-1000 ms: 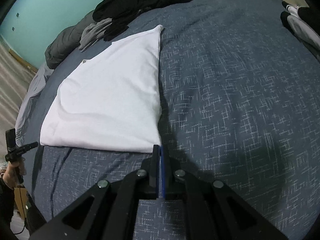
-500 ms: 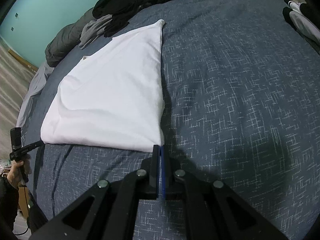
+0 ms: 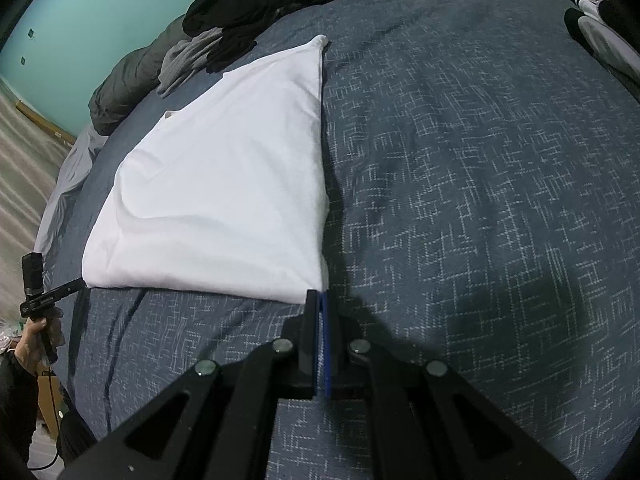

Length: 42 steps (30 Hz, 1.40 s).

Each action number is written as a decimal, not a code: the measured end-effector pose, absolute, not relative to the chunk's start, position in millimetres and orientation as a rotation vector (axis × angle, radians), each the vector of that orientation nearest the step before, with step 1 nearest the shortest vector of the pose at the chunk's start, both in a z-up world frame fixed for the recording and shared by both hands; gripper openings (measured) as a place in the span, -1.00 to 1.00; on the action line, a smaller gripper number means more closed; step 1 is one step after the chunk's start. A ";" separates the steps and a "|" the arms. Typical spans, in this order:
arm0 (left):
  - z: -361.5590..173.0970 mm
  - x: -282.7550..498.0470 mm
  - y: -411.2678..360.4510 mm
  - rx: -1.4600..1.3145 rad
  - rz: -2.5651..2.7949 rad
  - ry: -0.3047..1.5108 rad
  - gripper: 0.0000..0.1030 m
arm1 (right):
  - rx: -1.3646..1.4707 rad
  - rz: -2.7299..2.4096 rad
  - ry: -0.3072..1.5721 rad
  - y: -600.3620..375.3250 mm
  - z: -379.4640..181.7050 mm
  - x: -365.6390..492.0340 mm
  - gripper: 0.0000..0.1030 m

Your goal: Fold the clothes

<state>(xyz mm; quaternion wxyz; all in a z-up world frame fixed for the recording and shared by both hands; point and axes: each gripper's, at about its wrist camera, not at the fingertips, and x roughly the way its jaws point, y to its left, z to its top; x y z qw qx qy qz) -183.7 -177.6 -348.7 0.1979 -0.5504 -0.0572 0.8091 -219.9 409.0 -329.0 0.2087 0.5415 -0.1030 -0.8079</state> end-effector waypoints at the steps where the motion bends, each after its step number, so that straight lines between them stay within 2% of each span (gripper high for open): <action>1: -350.6 -184.1 -176.9 -1.543 2.262 -0.155 0.08 | 1.507 -2.248 -0.289 408.9 -328.9 -219.8 -0.98; 5: -350.0 -182.1 -173.5 -1.518 2.276 -0.118 0.01 | 1.510 -2.248 -0.286 408.0 -329.1 -219.0 -0.98; 6: -349.5 -181.1 -172.7 -1.512 2.276 -0.109 -0.23 | 1.512 -2.248 -0.288 408.1 -329.4 -219.0 -0.98; 7: -349.1 -179.8 -172.2 -1.508 2.270 -0.105 -0.57 | 1.513 -2.249 -0.290 408.1 -329.7 -219.0 -0.98; 8: -348.5 -178.4 -171.6 -1.502 2.264 -0.104 -0.70 | 1.515 -2.250 -0.292 408.2 -330.0 -219.1 -0.98; 11: -344.8 -173.7 -169.9 -1.487 2.265 -0.054 -0.84 | 1.514 -2.250 -0.293 408.4 -329.8 -218.9 -0.98; 15: -336.1 -169.3 -176.8 -1.468 2.266 -0.055 -0.90 | 1.494 -2.263 -0.299 411.3 -325.4 -219.7 -0.98; 33: -315.7 -167.7 -201.0 -1.485 2.305 0.043 -0.91 | 1.341 -2.452 -0.306 422.5 -280.4 -235.3 -0.99; 38: -324.0 -178.7 -172.5 -1.510 2.281 0.012 -0.91 | 1.425 -2.395 -0.328 423.2 -300.1 -232.8 -0.99; 42: -335.8 -176.2 -177.6 -1.550 2.249 -0.068 -0.89 | 1.510 -2.308 -0.338 422.2 -325.2 -224.6 -0.98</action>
